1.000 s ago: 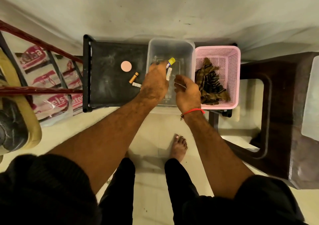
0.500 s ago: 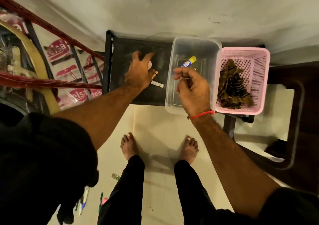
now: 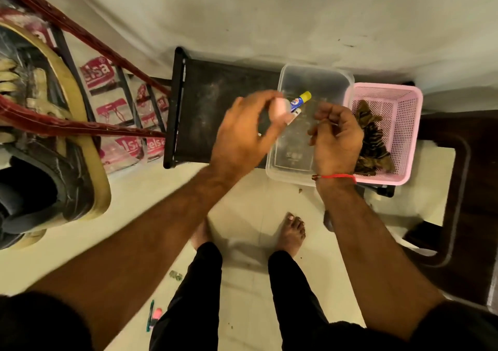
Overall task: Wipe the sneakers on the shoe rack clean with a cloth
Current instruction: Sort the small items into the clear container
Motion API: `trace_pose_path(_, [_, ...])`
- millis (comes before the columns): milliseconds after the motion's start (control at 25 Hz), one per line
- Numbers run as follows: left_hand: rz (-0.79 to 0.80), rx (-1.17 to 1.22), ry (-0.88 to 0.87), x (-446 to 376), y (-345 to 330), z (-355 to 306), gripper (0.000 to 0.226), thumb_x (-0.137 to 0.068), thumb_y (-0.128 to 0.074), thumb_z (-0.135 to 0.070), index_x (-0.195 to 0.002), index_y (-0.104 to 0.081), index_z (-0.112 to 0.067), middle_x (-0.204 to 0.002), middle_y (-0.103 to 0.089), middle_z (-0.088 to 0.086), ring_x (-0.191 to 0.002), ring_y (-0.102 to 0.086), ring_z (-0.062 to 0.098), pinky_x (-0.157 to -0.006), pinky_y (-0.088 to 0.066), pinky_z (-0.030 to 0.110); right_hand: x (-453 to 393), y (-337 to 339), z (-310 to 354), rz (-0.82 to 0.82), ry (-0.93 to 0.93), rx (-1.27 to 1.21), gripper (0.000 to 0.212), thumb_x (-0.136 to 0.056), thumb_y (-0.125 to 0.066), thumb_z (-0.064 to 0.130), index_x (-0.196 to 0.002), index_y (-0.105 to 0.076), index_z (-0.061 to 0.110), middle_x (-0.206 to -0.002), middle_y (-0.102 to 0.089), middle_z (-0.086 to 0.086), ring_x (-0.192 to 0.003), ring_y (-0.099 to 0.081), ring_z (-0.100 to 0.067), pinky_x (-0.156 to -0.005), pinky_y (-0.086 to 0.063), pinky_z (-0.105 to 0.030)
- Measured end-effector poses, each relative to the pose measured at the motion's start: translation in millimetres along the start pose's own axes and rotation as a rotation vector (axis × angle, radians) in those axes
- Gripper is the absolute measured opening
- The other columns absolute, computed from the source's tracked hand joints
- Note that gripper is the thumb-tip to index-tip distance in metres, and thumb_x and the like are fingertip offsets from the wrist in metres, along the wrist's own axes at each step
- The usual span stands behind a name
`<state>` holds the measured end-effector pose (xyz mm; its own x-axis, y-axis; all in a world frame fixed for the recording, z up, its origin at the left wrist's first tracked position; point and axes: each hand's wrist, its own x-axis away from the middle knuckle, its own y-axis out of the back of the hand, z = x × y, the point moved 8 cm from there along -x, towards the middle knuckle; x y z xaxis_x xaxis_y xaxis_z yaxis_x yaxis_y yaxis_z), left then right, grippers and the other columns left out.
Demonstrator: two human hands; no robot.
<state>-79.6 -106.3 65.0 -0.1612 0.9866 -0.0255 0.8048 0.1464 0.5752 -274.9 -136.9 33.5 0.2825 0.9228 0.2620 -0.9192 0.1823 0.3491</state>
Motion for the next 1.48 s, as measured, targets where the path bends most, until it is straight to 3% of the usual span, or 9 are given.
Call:
trace_pose_path(160, [0.407,-0.830,-0.244,5.5,-93.7,-42.6,0.029,-0.091,-0.066,-0.034,-0.118,-0.067,-0.024,-0.115,-0.072,0.003,-0.121,-0.052,0.035,-0.098,-0.040,0.053,-10.6,31.5,-17.4,-0.054,-0.048,0.084,0.036,-0.078,-0.046,0.007,-0.086,-0.066,0.036,-0.086,-0.072,0.005,-0.069,-0.068,-0.020,-0.072,-0.057,-0.056])
trace_pose_path(320, [0.802,-1.074,-0.127,9.5,-128.9,-16.0,0.047,-0.096,-0.062,-0.026,-0.141,-0.050,-0.026,-0.145,-0.054,0.002,-0.150,-0.020,0.039,-0.119,-0.015,0.062,-20.0,28.6,-14.0,0.072,-0.001,0.096,0.037,-0.084,-0.050,0.001,-0.090,-0.065,0.033,-0.085,-0.070,0.004,-0.075,-0.067,-0.016,-0.077,-0.058,-0.043])
trace_pose_path(480, [0.196,-0.802,-0.173,0.9,-70.8,-15.8,0.025,-0.088,-0.070,-0.024,-0.113,-0.069,-0.025,-0.125,-0.062,0.002,-0.121,-0.051,0.035,-0.099,-0.037,0.055,-19.8,-7.5,10.4,0.244,0.126,0.167,0.031,-0.084,-0.052,-0.001,-0.097,-0.068,0.022,-0.093,-0.072,0.000,-0.083,-0.068,-0.012,-0.081,-0.058,-0.034])
trace_pose_path(600, [-0.057,-0.375,0.185,15.4,-5.1,50.2,0.017,-0.098,-0.057,-0.018,-0.113,-0.063,-0.021,-0.123,-0.055,0.007,-0.110,-0.052,0.026,-0.093,-0.044,0.042,-13.8,-63.2,45.6,0.372,0.338,0.278,0.030,-0.081,-0.053,-0.001,-0.102,-0.072,0.011,-0.097,-0.071,0.000,-0.087,-0.068,-0.014,-0.085,-0.057,-0.031])
trace_pose_path(720, [0.043,-0.258,0.447,12.9,-1.0,131.6,0.016,-0.100,-0.055,-0.015,-0.113,-0.064,-0.017,-0.117,-0.061,0.009,-0.106,-0.060,0.026,-0.096,-0.052,0.044,-4.6,-118.2,54.1,0.468,0.291,0.315,0.039,-0.078,-0.046,-0.011,-0.102,-0.071,0.008,-0.089,-0.066,0.001,-0.080,-0.068,-0.019,-0.076,-0.060,-0.036])
trace_pose_path(920, [0.389,-0.531,0.286,-26.3,-57.4,128.5,0.047,-0.095,-0.037,-0.045,-0.121,-0.063,-0.015,-0.124,-0.060,0.014,-0.114,-0.060,0.033,-0.092,-0.049,0.044,32.2,-131.5,1.5,0.477,-0.078,0.223,0.031,-0.076,-0.047,0.003,-0.096,-0.071,0.002,-0.091,-0.071,-0.018,-0.088,-0.069,-0.036,-0.085,-0.057,-0.051])
trace_pose_path(1160, [0.035,-0.181,0.512,-14.7,-1.5,152.5,0.017,-0.098,-0.063,-0.027,-0.113,-0.065,-0.018,-0.116,-0.065,0.005,-0.109,-0.062,0.022,-0.093,-0.053,0.040,100.1,-130.7,-44.4,0.433,-0.131,0.348,0.062,-0.079,-0.050,-0.015,-0.139,-0.051,-0.001,-0.136,-0.052,-0.026,-0.130,-0.048,-0.037,-0.115,-0.034,-0.040])
trace_pose_path(1320, [-0.129,0.059,0.668,24.9,41.1,168.6,0.021,-0.102,-0.059,-0.026,-0.120,-0.063,-0.016,-0.108,-0.063,-0.006,-0.094,-0.060,0.005,-0.079,-0.047,0.009,71.6,-170.3,-64.0,0.366,-0.027,0.712,0.090,-0.076,-0.064,-0.010,-0.154,-0.025,0.011,-0.161,-0.009,-0.025,-0.149,-0.005,-0.043,-0.122,-0.016,-0.051])
trace_pose_path(1480, [-0.188,0.204,0.708,50.7,56.0,162.0,0.017,-0.103,-0.057,-0.032,-0.118,-0.061,-0.025,-0.108,-0.064,-0.007,-0.094,-0.063,0.005,-0.082,-0.056,0.024,39.5,-184.4,-81.3,0.180,-0.005,0.943,0.068,-0.092,-0.052,0.002,-0.152,-0.029,0.022,-0.159,-0.018,-0.018,-0.145,-0.016,-0.045,-0.119,-0.017,-0.056])
